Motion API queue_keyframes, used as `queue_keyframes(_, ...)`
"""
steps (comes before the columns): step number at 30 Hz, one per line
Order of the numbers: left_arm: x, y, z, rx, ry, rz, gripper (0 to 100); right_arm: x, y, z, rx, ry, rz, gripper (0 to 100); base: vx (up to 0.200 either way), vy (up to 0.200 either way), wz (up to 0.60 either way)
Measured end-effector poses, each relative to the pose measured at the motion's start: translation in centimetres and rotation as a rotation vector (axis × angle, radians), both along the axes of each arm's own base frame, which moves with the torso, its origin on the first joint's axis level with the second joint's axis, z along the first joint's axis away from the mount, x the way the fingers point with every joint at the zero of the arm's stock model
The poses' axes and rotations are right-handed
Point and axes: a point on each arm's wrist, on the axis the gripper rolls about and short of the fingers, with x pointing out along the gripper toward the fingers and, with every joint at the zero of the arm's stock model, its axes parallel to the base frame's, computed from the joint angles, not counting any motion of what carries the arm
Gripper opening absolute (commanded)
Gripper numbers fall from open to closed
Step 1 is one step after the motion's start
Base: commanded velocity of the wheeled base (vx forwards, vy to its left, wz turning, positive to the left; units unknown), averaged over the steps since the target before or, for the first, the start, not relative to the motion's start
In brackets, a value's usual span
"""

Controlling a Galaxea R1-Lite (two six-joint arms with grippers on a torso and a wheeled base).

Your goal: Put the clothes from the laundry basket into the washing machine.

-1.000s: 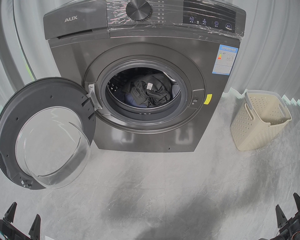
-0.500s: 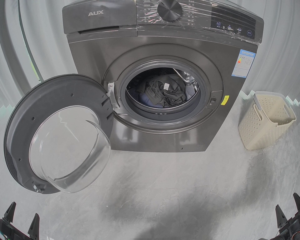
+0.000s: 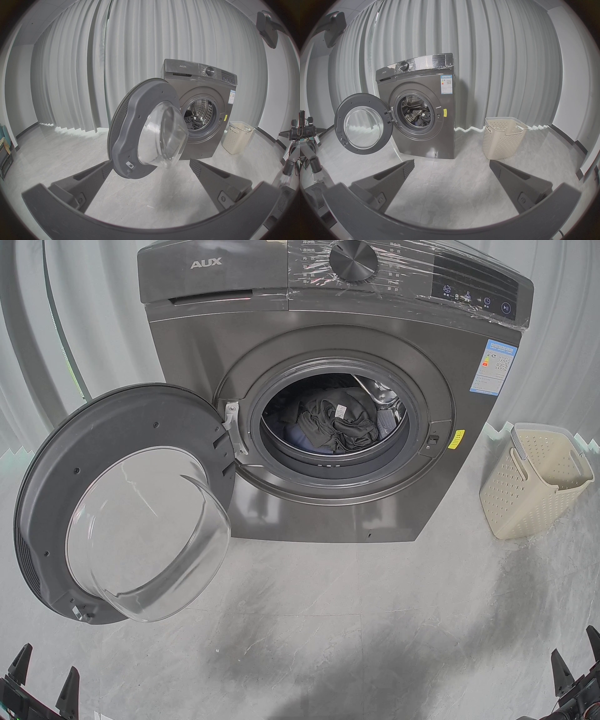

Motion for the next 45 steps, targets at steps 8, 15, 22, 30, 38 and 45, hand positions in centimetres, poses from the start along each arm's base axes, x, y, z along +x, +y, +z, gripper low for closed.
queue_keyframes(8, 0.01, -0.01, 0.00, 0.000, 0.001, -0.001, 100, 0.00, 0.00, 0.00, 0.000, 0.000, 0.001, 100, 0.000, 0.200, 0.00)
queue_keyframes(15, 0.01, -0.01, 0.00, 0.001, 0.001, -0.005, 100, 0.01, 0.00, 0.01, 0.000, 0.000, 0.000, 100, 0.000, 0.057, 0.00)
queue_keyframes(22, 0.01, -0.01, 0.01, 0.000, 0.001, -0.004, 100, 0.01, 0.00, 0.00, 0.000, 0.001, 0.001, 100, -0.143, 0.000, 0.00)
queue_keyframes(30, 0.01, -0.01, 0.01, 0.002, 0.001, -0.005, 100, 0.01, 0.00, 0.01, 0.000, 0.001, 0.000, 100, 0.000, 0.000, 0.00)
queue_keyframes(38, 0.02, -0.02, 0.00, 0.001, 0.002, -0.008, 100, 0.01, 0.00, 0.00, 0.000, 0.001, 0.000, 100, 0.000, 0.175, 0.00)
queue_keyframes(45, 0.02, -0.02, 0.01, 0.000, 0.001, -0.007, 100, 0.01, 0.00, 0.00, 0.000, 0.002, 0.000, 100, 0.000, 0.200, 0.00)
